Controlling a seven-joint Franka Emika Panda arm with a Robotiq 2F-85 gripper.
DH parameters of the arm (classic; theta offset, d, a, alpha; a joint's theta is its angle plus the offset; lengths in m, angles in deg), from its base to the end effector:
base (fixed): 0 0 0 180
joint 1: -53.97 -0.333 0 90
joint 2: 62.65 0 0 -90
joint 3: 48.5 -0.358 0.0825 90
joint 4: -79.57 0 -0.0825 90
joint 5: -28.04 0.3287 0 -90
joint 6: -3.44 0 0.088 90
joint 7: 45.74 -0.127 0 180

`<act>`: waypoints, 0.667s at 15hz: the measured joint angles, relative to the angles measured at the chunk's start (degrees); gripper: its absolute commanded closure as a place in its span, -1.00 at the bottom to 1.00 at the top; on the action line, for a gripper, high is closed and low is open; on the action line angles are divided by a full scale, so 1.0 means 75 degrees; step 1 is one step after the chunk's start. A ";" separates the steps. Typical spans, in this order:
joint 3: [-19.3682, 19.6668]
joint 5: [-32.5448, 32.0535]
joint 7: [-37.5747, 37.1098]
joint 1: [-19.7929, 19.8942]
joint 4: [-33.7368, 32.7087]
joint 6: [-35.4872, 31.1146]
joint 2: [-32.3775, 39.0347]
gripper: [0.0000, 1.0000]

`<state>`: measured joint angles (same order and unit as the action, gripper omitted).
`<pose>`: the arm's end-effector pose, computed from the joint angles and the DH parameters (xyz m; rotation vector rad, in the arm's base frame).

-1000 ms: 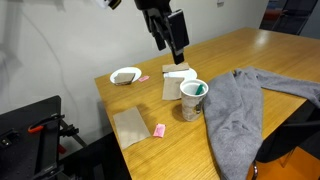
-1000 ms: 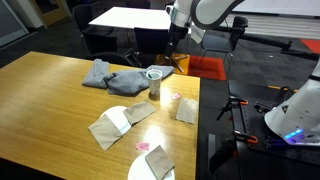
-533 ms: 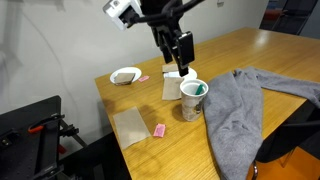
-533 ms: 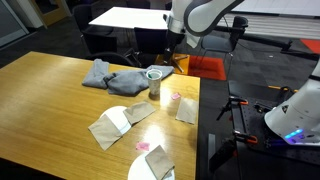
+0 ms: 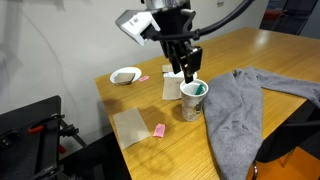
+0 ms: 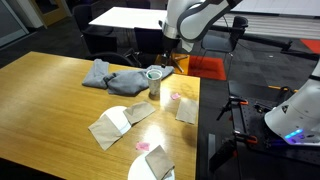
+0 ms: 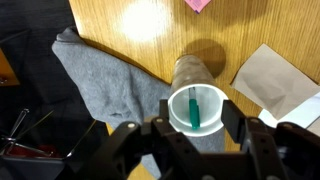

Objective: Remove the marker out of the cup and put it on the table

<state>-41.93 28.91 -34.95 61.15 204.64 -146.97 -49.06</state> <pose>0.5400 -0.1297 0.3637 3.0641 -0.0891 0.3050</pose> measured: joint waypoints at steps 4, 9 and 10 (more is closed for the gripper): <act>-0.0018 0.0001 0.0113 0.0051 -0.0213 -0.0005 0.0294 0.14; -0.0115 0.0018 0.0204 0.0115 -0.0388 -0.0087 0.0551 0.19; -0.0159 0.0034 0.0215 0.0139 -0.0409 -0.0148 0.0593 0.19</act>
<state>-43.12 29.17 -33.34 62.19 201.57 -148.08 -44.62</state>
